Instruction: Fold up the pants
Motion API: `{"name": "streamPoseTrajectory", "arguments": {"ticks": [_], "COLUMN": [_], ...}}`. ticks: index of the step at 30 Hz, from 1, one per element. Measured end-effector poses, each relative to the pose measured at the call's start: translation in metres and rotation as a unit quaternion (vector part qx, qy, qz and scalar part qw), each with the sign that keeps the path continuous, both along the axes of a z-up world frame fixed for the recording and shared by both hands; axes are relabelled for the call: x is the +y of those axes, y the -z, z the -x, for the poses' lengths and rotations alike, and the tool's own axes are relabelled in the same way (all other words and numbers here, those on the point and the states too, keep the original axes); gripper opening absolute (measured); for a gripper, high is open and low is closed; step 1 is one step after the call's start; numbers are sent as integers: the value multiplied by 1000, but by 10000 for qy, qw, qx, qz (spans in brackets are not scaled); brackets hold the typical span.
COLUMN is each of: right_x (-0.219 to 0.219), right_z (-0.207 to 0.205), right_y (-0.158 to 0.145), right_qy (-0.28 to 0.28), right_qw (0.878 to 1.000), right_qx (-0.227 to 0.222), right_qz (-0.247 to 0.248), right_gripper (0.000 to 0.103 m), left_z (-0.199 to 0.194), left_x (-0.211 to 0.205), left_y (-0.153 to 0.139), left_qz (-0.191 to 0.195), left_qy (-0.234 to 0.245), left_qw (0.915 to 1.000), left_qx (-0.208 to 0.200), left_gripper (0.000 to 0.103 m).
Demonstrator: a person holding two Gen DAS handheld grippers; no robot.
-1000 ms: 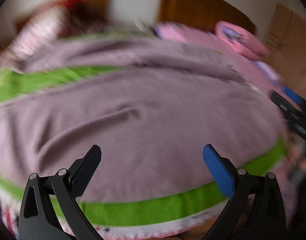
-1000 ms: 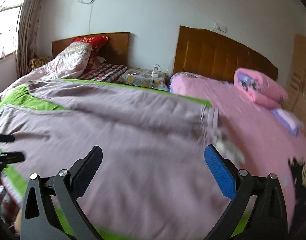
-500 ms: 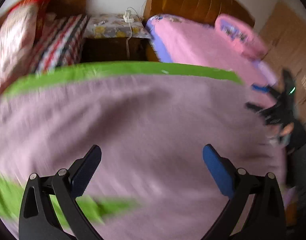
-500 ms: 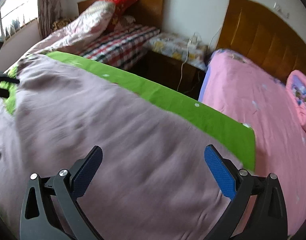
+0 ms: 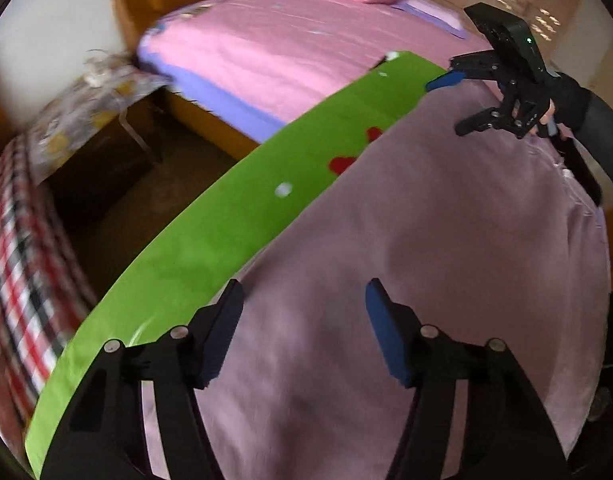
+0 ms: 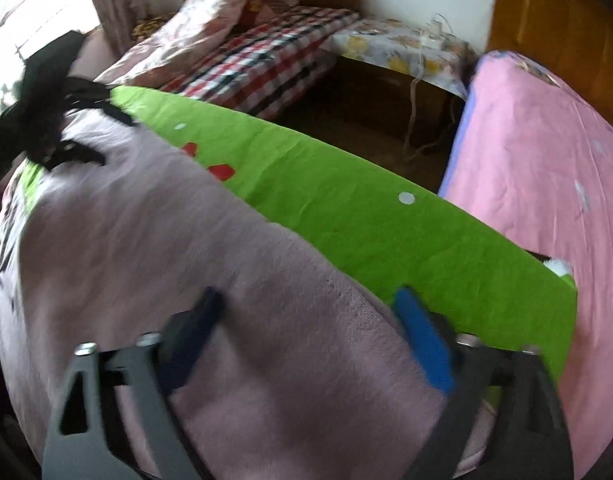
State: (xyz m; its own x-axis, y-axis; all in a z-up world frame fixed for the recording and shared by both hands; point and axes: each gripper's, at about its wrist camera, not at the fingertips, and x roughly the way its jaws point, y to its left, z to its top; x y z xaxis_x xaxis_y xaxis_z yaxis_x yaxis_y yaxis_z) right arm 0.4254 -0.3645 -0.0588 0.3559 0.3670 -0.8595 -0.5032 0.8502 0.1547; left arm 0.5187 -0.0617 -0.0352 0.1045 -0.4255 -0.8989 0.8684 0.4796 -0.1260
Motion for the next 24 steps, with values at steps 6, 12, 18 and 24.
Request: {"name": "streamPoseTrajectory", "arguments": {"ticks": [6,12,18,24], "right_x": [2,7,14,16], "right_z": [46,94,105,161], "right_y": [-35,-62,-62,-105], "right_qy": [-175,121,505,775], "right_qw": [9922,9819,9748,9585], "right_qx": [-1103,-1840,-2072,-2693], "right_qz": [560,442,655,525], "right_gripper": [15,15,15,15], "left_z": [-26,-29,18,139], "left_x": [-18,-24,-12,10], "left_y": [0,6,-21,-113], "left_qz": [148,80,-140,-204], "left_qy": [324,454,330,7], "left_qw": [9991,9974,9988,9673], "left_qx": [232,549,-342,-2529], "left_gripper": [61,58,8,8]}}
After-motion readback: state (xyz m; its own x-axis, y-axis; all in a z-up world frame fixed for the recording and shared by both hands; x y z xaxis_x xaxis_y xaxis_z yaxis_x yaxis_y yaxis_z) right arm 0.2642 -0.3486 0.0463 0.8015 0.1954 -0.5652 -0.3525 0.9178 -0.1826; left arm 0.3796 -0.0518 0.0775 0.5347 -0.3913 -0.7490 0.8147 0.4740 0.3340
